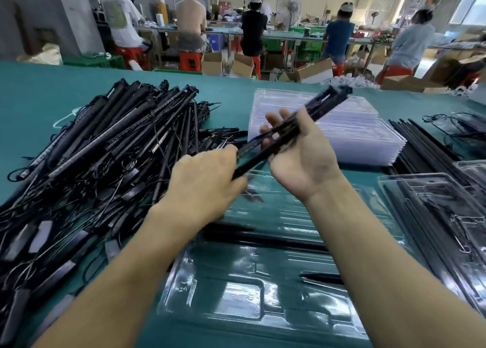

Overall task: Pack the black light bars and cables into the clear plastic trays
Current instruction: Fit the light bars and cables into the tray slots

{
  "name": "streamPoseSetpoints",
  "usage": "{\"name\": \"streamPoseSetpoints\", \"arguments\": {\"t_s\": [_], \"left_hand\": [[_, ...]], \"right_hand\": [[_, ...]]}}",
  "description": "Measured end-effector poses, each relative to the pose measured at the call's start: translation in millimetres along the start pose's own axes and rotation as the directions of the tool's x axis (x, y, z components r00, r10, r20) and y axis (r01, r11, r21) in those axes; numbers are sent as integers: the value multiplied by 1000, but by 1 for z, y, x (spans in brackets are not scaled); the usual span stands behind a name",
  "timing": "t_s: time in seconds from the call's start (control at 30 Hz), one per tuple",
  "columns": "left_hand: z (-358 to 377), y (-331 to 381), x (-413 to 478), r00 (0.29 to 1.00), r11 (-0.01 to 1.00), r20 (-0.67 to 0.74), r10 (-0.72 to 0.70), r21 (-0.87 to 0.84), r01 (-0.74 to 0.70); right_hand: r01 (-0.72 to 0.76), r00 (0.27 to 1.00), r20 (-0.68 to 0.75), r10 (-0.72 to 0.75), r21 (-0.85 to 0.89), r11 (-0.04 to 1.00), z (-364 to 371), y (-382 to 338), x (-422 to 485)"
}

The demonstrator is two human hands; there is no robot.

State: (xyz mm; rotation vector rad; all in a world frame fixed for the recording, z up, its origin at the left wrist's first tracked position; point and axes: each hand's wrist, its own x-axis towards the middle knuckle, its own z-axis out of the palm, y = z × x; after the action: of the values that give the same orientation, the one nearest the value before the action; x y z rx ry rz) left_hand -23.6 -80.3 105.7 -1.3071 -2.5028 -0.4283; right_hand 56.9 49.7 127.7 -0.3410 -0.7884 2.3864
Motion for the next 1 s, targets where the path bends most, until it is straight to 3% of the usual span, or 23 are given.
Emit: {"name": "streamPoseSetpoints", "arguments": {"t_s": [0.1, 0.17, 0.3, 0.37, 0.5, 0.57, 0.63, 0.73, 0.8, 0.87, 0.93, 1.0], "left_hand": [[6, -14, 9, 999, 996, -32, -41, -77, 39], [12, -23, 15, 986, 993, -149, -71, -109, 55], [21, -58, 32, 868, 918, -317, -383, -240, 317], [28, -79, 44, 823, 861, -264, -503, -235, 450], [47, -100, 56, 840, 840, -32, -542, -1, 542], [55, -107, 54, 842, 844, -88, -532, 23, 535], [59, -112, 52, 841, 863, -208, -500, -36, 504], [52, -107, 50, 832, 866, -249, -497, -199, 458], [43, -99, 47, 819, 857, -279, -501, -291, 425], [35, -95, 41, 824, 866, -301, -481, -307, 394], [29, -99, 35, 844, 856, -214, -493, -296, 425], [27, -105, 30, 856, 815, -69, -512, -355, 458]], "right_hand": [[-25, 995, 86, 52, -289, 957, 4, -5, -6], [-62, 993, 58, 100, -458, 887, 3, -2, -9], [-148, 987, -26, 159, -533, 833, -12, 14, -16], [-169, 980, -9, 200, -575, 801, -17, 23, -21], [-184, 965, 22, 260, -649, 738, -19, 38, -31], [-193, 951, 36, 308, -708, 679, -19, 46, -39], [-180, 932, 49, 360, -799, 574, -18, 57, -48], [-100, 904, 70, 422, -925, 366, -13, 82, -64], [35, 915, 121, 385, -974, 223, -5, 103, -73], [204, 930, 198, 310, -979, 14, 4, 126, -81], [318, 930, 262, 259, -925, -207, 11, 146, -88], [355, 931, 292, 221, -867, -350, 13, 159, -93]]}}
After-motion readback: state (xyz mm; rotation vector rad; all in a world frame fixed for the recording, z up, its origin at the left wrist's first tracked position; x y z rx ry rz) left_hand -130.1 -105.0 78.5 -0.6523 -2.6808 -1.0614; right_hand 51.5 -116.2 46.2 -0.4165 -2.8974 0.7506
